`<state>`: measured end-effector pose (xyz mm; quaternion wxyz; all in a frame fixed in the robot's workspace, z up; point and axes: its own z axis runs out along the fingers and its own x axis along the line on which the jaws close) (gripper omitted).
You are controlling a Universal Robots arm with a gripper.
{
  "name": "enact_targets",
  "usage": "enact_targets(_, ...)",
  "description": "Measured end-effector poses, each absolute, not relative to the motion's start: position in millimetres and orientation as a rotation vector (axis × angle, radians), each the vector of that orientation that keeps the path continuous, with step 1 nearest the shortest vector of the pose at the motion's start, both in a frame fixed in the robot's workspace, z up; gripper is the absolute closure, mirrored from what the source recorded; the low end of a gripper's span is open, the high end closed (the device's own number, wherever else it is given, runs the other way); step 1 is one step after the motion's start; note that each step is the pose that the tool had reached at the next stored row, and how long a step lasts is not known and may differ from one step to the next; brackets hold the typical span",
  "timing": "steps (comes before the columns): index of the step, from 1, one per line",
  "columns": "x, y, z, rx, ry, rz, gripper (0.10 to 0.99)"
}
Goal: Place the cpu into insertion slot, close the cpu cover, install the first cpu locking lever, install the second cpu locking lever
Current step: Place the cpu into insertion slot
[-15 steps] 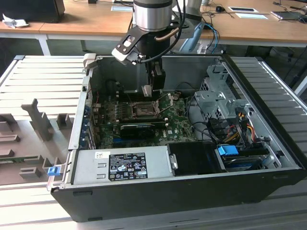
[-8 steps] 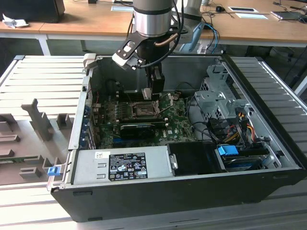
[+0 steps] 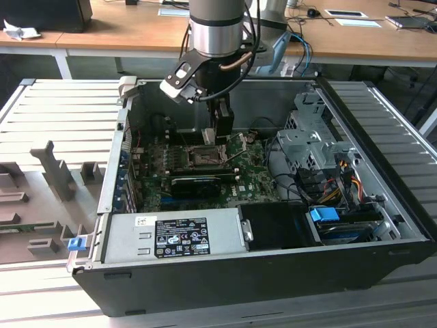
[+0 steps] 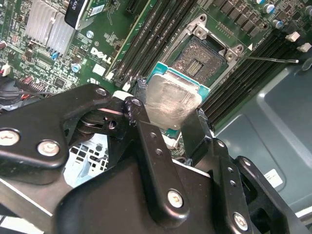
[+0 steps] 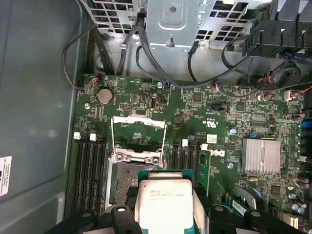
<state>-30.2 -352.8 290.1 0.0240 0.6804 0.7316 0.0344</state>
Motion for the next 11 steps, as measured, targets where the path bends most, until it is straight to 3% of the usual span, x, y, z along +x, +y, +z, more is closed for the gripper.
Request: enact_targets(11,-30.2,-352.8,277.0,2.112,2.258,0.106,0.557)
